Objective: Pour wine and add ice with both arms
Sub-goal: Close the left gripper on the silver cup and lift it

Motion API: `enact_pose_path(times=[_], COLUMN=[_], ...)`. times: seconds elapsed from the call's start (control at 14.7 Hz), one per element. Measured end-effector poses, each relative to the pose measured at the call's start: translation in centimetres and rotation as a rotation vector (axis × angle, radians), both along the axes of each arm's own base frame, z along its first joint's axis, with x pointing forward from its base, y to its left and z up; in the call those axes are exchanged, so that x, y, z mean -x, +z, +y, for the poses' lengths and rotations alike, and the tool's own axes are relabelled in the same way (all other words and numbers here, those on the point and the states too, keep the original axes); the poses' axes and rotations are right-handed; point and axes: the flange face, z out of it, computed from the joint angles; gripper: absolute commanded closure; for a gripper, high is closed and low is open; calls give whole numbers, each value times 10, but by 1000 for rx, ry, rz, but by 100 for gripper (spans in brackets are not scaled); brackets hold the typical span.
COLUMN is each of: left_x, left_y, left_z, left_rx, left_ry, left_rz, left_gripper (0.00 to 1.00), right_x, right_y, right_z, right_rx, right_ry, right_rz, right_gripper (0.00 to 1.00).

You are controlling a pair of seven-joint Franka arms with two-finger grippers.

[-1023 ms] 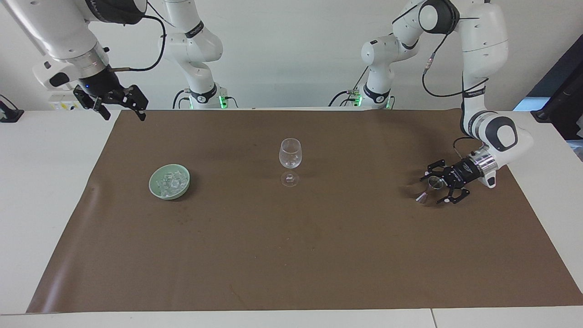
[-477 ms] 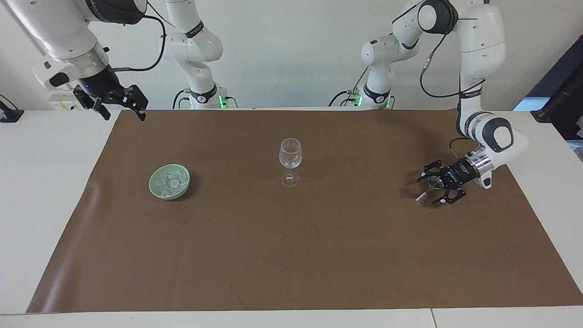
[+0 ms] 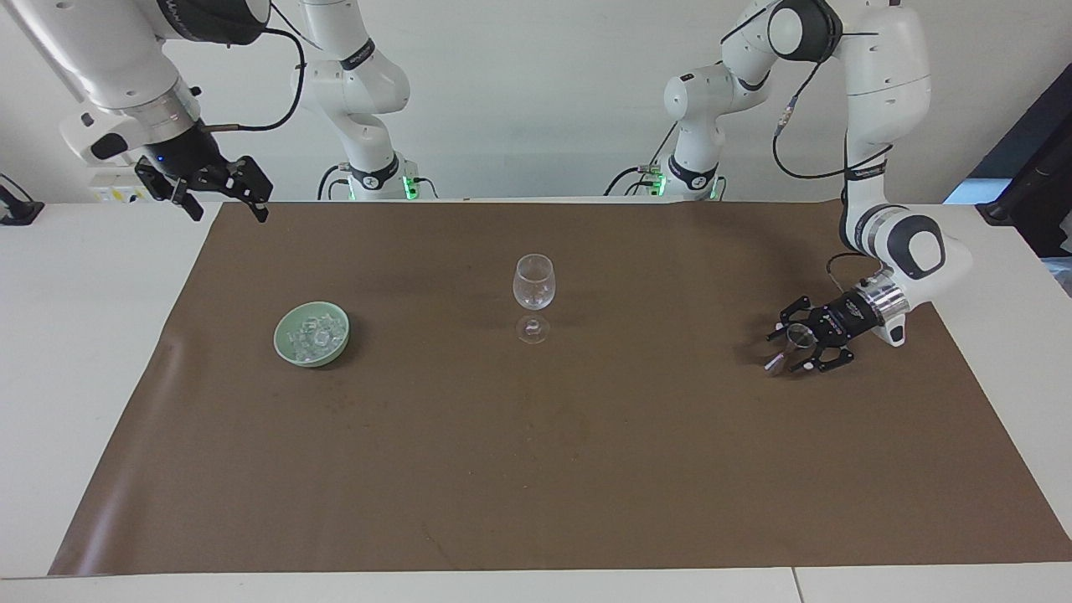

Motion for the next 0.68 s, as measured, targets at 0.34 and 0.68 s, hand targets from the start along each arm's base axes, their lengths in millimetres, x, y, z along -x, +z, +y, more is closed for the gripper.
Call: enact_pose_path(times=[0.34, 0.68], left_x=[0, 0], left_y=[7, 21], left_z=[-2, -11], left_rx=[10, 37], left_ry=[-6, -35], left_rz=[-10, -27], left_gripper=[100, 100], right_x=[0, 0], right_y=[0, 0], right_z=[0, 0], right_rx=[0, 0], right_ry=[0, 0], right_rz=[0, 0], right_gripper=[0, 0])
